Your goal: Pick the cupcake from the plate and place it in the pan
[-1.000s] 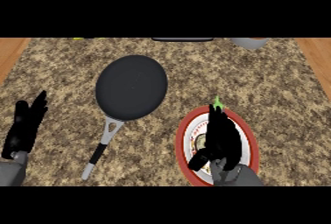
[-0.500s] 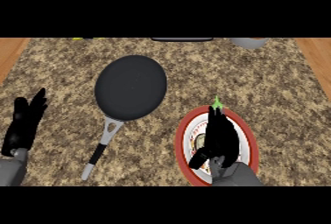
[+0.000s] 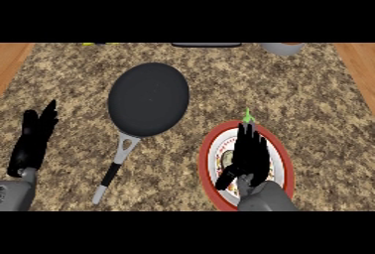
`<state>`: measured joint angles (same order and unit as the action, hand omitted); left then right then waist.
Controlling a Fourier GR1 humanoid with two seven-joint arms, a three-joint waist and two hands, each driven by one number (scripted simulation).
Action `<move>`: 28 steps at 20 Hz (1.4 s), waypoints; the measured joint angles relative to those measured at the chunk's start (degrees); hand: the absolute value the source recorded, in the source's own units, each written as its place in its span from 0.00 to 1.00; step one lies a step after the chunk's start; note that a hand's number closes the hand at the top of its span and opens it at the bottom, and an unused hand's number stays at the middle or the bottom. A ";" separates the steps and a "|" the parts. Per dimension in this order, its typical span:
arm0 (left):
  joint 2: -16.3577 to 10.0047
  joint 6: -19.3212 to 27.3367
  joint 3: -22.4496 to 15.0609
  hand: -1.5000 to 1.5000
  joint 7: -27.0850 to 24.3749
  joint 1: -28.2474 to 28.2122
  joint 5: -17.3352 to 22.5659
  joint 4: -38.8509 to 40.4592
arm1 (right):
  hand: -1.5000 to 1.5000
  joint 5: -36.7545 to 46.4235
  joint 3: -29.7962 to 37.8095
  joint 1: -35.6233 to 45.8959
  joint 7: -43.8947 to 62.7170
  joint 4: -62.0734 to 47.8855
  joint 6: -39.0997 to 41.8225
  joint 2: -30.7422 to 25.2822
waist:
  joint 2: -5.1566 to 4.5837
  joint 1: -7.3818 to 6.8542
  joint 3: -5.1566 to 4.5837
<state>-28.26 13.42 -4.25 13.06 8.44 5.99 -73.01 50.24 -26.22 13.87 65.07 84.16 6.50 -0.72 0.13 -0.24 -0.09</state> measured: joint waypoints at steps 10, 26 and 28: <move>0.05 -2.83 2.83 0.50 -0.61 -1.60 -0.53 -0.77 | 1.00 6.98 -0.66 1.75 -2.26 -1.30 1.04 -0.79 | 0.44 0.08 -0.25; 1.68 -3.81 4.67 0.50 -0.70 -1.34 -2.85 -0.19 | 1.00 1.83 1.11 3.83 -33.95 3.02 3.53 -15.49 | -0.07 0.11 0.10; 1.57 -3.81 4.77 0.50 -0.16 -1.29 -2.86 -0.69 | 1.00 2.27 1.86 3.98 -39.40 5.10 -0.39 -17.81 | -0.03 0.24 0.15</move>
<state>-26.69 9.60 0.53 12.90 7.15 3.13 -73.70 52.50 -24.36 17.85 25.66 89.25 6.11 -18.52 0.10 0.00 0.06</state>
